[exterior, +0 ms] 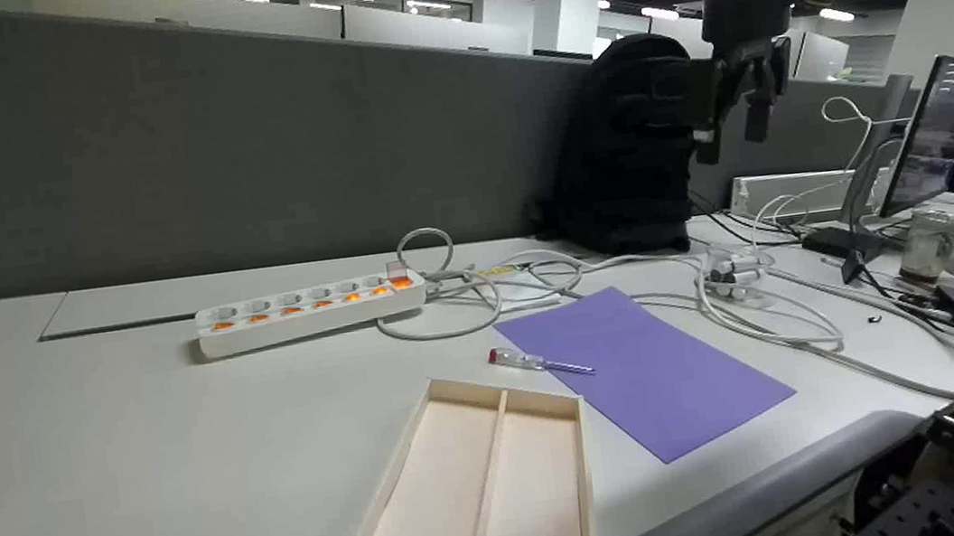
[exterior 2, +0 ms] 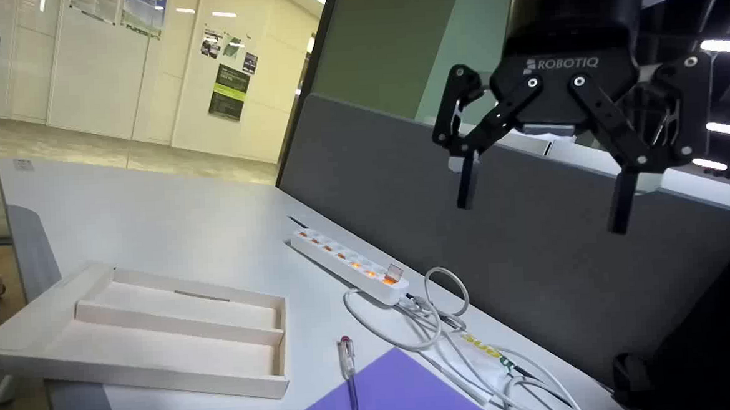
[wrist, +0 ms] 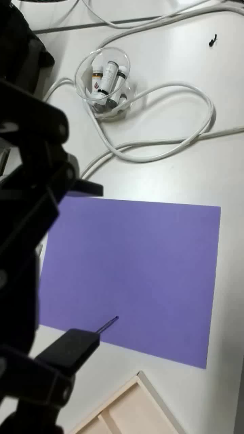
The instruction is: Pick up the screwdriver from the table and put it on the tray
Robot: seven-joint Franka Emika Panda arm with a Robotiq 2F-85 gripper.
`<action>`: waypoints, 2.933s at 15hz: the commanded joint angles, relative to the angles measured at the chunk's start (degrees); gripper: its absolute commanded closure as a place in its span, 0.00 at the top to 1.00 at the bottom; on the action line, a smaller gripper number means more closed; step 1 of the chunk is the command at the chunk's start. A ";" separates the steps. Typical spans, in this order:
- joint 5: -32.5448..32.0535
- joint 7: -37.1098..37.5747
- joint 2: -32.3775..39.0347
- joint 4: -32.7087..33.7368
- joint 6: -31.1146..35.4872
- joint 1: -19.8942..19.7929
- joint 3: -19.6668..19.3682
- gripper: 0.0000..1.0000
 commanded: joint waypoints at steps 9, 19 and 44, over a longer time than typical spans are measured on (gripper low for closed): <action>-0.07 0.07 -0.03 0.07 -0.15 0.29 -0.26 1.00; -2.63 -3.17 2.63 1.69 0.75 0.53 -0.14 1.00; -15.90 -14.54 39.39 21.37 5.33 6.47 4.82 1.00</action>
